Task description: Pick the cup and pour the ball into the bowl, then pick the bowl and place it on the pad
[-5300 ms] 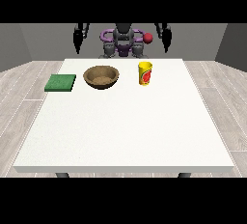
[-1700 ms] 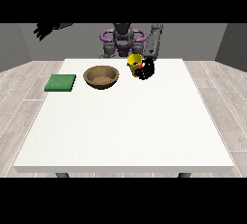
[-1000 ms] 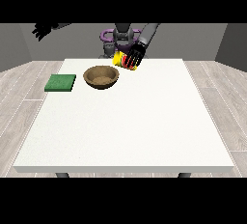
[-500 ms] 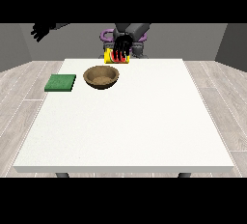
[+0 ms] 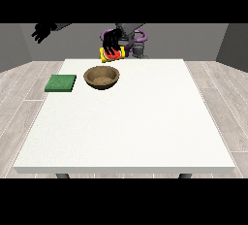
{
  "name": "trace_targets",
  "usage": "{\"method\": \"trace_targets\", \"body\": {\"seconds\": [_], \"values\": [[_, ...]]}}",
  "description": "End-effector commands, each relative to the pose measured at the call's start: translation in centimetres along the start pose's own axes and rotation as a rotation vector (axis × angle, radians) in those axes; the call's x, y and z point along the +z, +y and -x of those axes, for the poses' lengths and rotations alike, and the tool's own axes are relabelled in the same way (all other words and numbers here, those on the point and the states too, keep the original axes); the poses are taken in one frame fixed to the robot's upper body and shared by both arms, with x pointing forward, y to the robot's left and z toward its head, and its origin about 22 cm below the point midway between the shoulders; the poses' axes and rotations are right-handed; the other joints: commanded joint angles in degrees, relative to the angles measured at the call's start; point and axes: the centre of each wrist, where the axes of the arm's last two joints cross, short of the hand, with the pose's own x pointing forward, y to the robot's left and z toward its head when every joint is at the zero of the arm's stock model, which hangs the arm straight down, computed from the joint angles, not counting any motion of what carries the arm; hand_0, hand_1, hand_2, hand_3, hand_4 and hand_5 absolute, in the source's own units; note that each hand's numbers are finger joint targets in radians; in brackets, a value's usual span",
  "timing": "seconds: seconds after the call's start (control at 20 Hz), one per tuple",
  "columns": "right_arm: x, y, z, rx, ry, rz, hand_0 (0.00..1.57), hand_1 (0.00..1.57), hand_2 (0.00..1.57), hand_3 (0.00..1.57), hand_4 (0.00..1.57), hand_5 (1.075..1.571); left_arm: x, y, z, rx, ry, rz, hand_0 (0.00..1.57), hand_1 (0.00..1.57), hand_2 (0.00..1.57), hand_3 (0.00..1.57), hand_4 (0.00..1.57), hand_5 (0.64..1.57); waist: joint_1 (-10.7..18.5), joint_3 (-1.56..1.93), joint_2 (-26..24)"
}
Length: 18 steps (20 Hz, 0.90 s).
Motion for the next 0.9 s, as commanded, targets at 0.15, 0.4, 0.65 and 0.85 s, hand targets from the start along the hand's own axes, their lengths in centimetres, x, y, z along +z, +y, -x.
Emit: {"method": "trace_targets", "body": {"seconds": [0.15,0.4,0.65,0.85], "values": [[-0.4,1.3,1.0,0.003,-0.025,0.000,0.00,0.00,0.00,0.17,0.71,1.550,1.0,2.0,-1.6,-0.118,-0.079,0.026,0.00,0.00,1.14,1.57,1.12,1.571,-0.17,-0.04,0.57],[-0.4,0.8,0.5,-0.007,0.029,0.072,0.00,0.00,0.00,0.18,0.74,1.553,0.0,3.1,1.2,0.151,0.005,-0.057,0.32,0.32,1.50,1.54,1.11,1.570,4.84,-0.11,-2.15],[2.0,-0.7,2.2,0.007,0.070,0.168,0.00,0.00,0.00,0.11,0.74,1.551,-0.9,2.9,8.7,0.659,0.129,-0.067,0.95,0.95,1.37,1.08,1.30,1.556,10.18,-0.42,-5.01],[1.4,0.4,2.4,0.000,0.053,0.165,0.00,0.00,0.00,0.00,0.78,1.557,-1.6,5.2,12.5,1.127,0.247,-0.147,0.00,0.00,0.00,0.00,1.18,1.551,12.48,-0.83,-2.85]]}}
